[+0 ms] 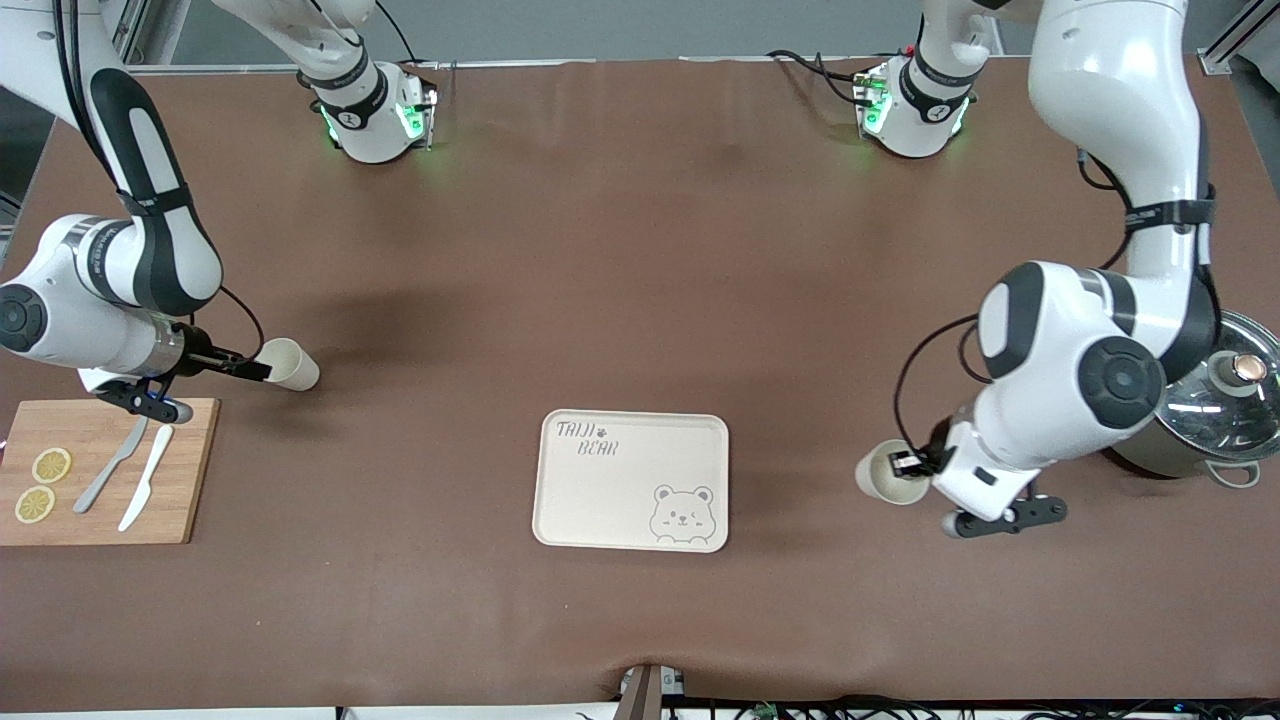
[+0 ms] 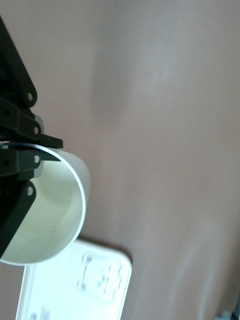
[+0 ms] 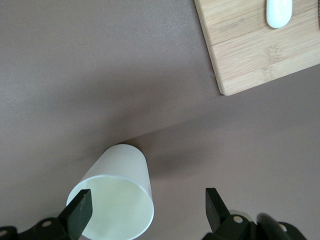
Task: Place white IKEA cup upright on tray with both arms
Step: 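Lift the cup with the left gripper and carry it over the tray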
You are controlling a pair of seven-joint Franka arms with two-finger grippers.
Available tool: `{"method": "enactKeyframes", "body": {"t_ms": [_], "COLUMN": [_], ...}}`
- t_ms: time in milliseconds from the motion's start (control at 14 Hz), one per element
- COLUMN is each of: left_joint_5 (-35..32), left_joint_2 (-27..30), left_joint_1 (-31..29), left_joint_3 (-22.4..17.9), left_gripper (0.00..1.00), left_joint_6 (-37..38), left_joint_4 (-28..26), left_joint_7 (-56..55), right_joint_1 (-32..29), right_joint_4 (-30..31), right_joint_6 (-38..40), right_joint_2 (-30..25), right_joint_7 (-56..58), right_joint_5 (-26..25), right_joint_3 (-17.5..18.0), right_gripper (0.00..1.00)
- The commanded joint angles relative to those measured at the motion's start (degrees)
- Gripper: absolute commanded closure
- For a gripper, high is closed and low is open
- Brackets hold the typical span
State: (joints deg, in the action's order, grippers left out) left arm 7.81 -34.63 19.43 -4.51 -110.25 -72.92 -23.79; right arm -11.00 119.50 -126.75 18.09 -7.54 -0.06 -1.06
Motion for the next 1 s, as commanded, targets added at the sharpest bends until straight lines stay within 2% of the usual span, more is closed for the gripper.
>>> {"method": "enactKeyframes", "body": {"t_ms": [0,214,285,570,784,926], "left_joint_5": [-0.60,-0.69,-0.60,-0.60,-0.60,-0.60], "left_joint_2": [-0.43,-2.97,-3.85,-6.05,-8.95,-10.19], "left_joint_1": [5.33,11.32,12.73,15.37,16.52,16.61], "left_joint_3": [-0.68,-1.38,-1.38,-1.47,-1.47,-1.47], "left_gripper": [1.00,1.00,1.00,1.00,1.00,1.00], "left_joint_6": [2.06,1.18,0.22,-5.40,-9.70,-12.16], "left_joint_4": [2.43,5.75,6.99,7.18,7.35,7.44], "left_joint_7": [-7.47,-14.95,-16.54,-18.31,-18.40,-18.40], "right_joint_1": [-1.31,-1.31,-1.31,-1.22,-1.13,-1.13], "right_joint_4": [2.93,3.19,3.28,4.07,6.97,7.15], "right_joint_6": [-1.92,-2.10,-2.10,-2.18,-7.79,-8.16], "right_joint_2": [-1.83,-1.83,-1.74,-1.83,-1.83,-1.83], "right_joint_7": [0.77,0.77,0.77,0.77,0.77,0.77], "right_joint_5": [0.24,0.24,0.24,0.24,0.24,0.24], "right_joint_3": [1.06,1.06,1.06,1.15,1.15,1.15], "right_gripper": [0.00,0.00,0.03,0.05,0.07,0.15]}}
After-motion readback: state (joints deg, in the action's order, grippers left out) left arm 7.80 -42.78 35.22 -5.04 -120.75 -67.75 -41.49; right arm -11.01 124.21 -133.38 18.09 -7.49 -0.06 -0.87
